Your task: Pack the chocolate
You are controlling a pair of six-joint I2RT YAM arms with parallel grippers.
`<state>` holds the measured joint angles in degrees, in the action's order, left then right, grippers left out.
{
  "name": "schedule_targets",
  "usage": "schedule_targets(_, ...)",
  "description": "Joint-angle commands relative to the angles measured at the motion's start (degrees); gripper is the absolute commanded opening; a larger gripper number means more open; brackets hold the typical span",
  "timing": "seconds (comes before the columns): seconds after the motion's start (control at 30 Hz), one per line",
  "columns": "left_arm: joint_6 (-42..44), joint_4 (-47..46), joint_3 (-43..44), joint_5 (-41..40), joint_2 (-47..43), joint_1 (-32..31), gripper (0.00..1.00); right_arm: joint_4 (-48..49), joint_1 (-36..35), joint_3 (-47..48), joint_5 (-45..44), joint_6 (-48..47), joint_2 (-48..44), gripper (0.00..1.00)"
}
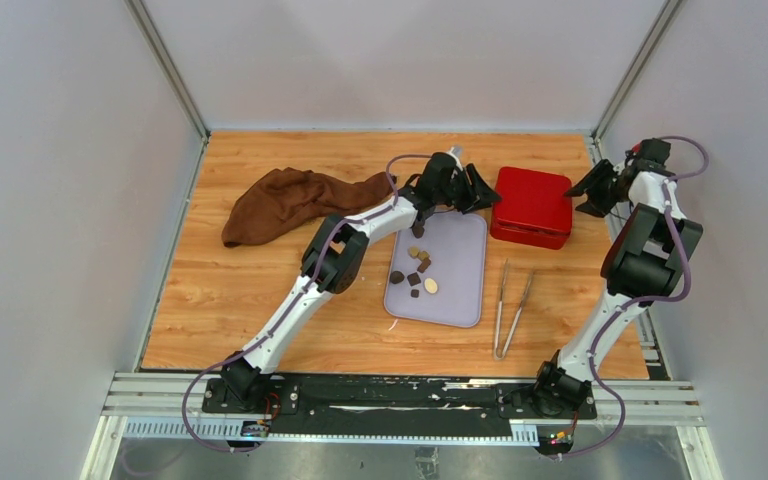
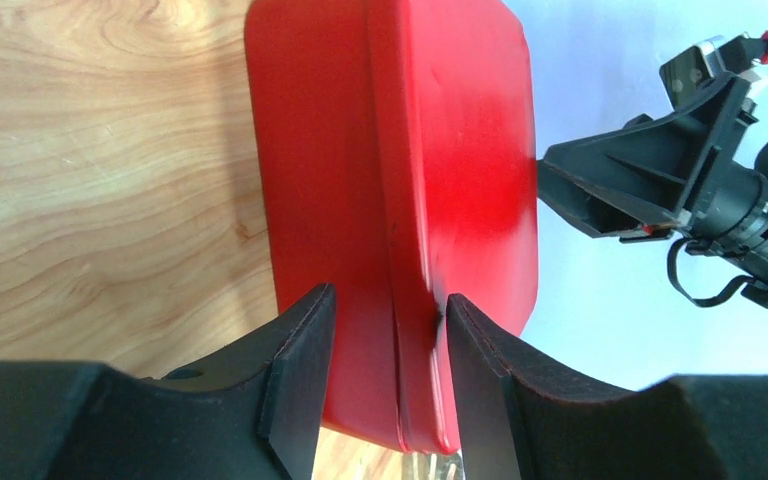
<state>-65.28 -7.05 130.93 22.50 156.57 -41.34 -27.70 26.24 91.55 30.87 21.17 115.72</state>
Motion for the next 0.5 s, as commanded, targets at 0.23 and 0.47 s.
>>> schedule_targets(0.23, 3.52, 0.28, -3.2, 2.95, -5.33, -0.85, 0.44, -8.22, -1.52, 3.54, -10.78, -2.39, -1.07, 0.45)
schedule_targets(0.47, 4.37, 0.32, -3.4, 4.65, -6.07, -1.02, 0.44, -10.66, -5.23, 11.34, -15.98, -3.19, 1.05, 0.44)
